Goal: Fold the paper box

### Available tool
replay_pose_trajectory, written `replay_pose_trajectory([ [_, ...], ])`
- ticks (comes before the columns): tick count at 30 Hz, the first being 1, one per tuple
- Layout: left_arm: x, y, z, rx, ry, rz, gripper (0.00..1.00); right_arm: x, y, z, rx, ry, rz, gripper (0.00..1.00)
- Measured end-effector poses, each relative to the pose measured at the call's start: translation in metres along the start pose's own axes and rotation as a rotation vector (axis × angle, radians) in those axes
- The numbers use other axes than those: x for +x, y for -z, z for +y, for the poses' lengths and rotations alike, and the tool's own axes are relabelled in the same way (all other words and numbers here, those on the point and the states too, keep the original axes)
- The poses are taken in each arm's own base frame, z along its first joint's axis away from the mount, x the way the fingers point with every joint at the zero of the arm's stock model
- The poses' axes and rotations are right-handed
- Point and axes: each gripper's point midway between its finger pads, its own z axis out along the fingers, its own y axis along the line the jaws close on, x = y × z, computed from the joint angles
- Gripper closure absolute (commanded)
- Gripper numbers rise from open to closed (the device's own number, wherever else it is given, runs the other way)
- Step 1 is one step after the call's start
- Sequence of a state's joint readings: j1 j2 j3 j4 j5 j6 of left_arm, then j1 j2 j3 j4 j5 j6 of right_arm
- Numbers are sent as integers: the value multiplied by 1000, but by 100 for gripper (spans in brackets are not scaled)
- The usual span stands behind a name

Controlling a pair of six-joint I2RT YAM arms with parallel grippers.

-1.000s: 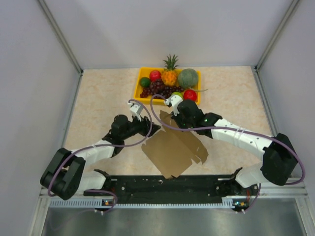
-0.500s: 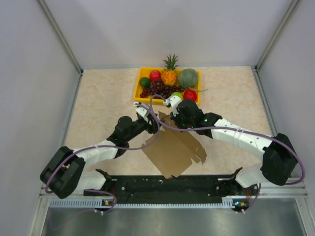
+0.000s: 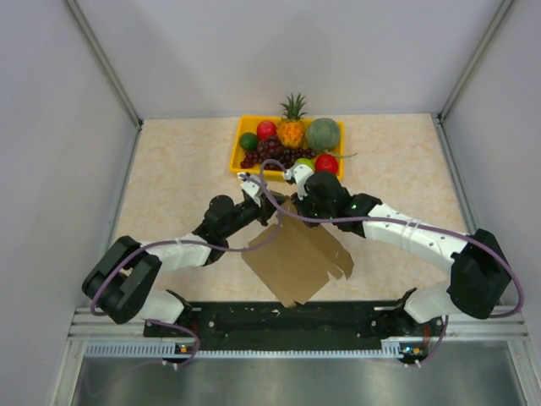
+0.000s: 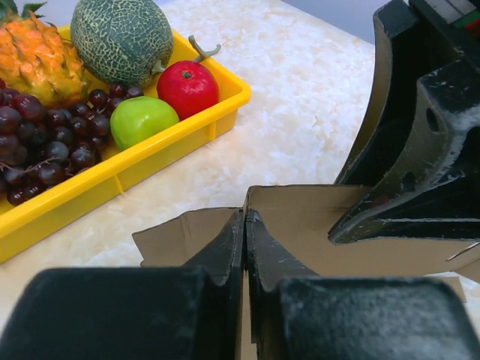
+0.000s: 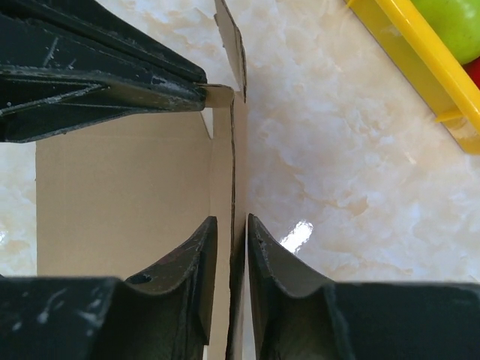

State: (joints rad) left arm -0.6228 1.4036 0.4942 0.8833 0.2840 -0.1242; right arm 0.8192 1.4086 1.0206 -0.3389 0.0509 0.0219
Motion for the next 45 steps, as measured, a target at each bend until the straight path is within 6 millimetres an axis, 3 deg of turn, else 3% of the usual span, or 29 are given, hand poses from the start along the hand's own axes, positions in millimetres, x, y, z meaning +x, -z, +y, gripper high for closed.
replay_pose_trajectory([
  [2, 0, 0, 1, -8, 1, -1, 100, 1, 0, -1, 3, -22, 2, 66],
  [9, -1, -1, 0, -10, 3, -5, 100, -1, 14, -1, 14, -79, -9, 61],
  [18, 0, -3, -2, -4, 5, -8, 100, -2, 25, -7, 55, -75, -17, 76],
  [28, -1, -3, -1, -15, 5, -11, 100, 5, 34, -9, 101, -53, 5, 75],
  [32, -1, -3, 1, -23, 7, -13, 100, 2, 47, -11, 108, -40, -24, 87],
  [34, -1, -3, 1, -23, 11, -14, 100, 2, 50, -12, 111, -25, -29, 87],
  [36, -1, -3, 1, -25, 17, -16, 100, 3, 50, -13, 114, -12, -27, 76],
  [38, -1, -3, 1, -26, 22, -16, 100, 4, 49, -14, 114, -1, -20, 76],
  [43, -2, -3, 0, -26, 31, -18, 100, 7, 45, -14, 112, 23, -3, 87],
  [45, -2, -3, 0, -26, 31, -17, 100, 9, 43, -14, 112, 29, 5, 100],
])
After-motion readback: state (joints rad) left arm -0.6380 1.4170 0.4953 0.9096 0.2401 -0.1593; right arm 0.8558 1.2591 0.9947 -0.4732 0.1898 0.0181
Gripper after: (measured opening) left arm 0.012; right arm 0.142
